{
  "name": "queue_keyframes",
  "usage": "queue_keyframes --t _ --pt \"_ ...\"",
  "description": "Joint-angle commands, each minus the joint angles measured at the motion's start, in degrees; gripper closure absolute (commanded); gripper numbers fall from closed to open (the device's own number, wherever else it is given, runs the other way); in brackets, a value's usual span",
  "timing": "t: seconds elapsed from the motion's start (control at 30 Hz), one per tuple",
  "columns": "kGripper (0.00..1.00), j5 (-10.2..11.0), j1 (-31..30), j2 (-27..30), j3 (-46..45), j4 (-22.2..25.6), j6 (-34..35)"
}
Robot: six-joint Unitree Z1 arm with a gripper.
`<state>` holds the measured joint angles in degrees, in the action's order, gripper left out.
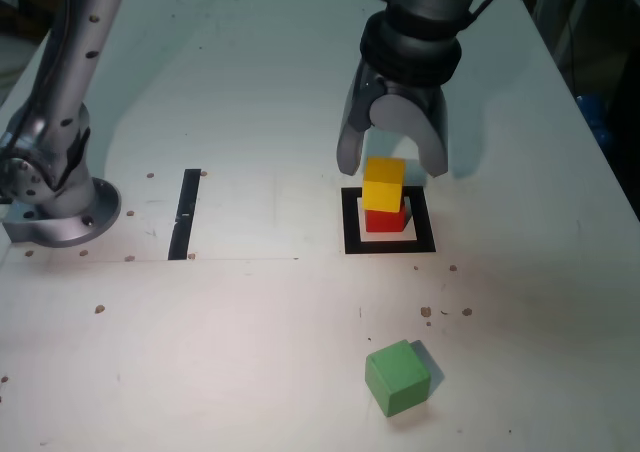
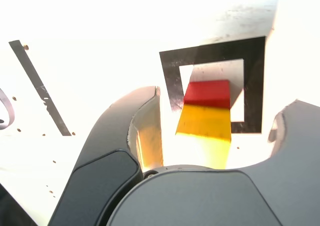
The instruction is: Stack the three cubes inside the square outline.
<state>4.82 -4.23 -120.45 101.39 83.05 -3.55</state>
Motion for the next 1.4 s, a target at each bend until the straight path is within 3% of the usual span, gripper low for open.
queue_keyframes --t 0.0,0.17,0.47,0.77,0.97,1.07,1.37 --pt "0.0 0.1 -0.9 0.7 0.6 0.5 0.2" --pt "0.0 0.7 -4.1 1.2 3.0 2.5 0.8" --pt "0.0 5.6 -13.9 2.2 7.7 7.6 1.4" --pt "0.01 6.1 -22.7 2.0 11.2 7.6 -4.7" --pt "0.01 7.9 -28.7 1.1 11.6 7.7 -6.2" --pt "0.01 7.0 -30.6 0.3 11.0 7.5 -7.2" --pt "0.01 1.8 -32.8 -2.1 9.2 4.4 -9.2"
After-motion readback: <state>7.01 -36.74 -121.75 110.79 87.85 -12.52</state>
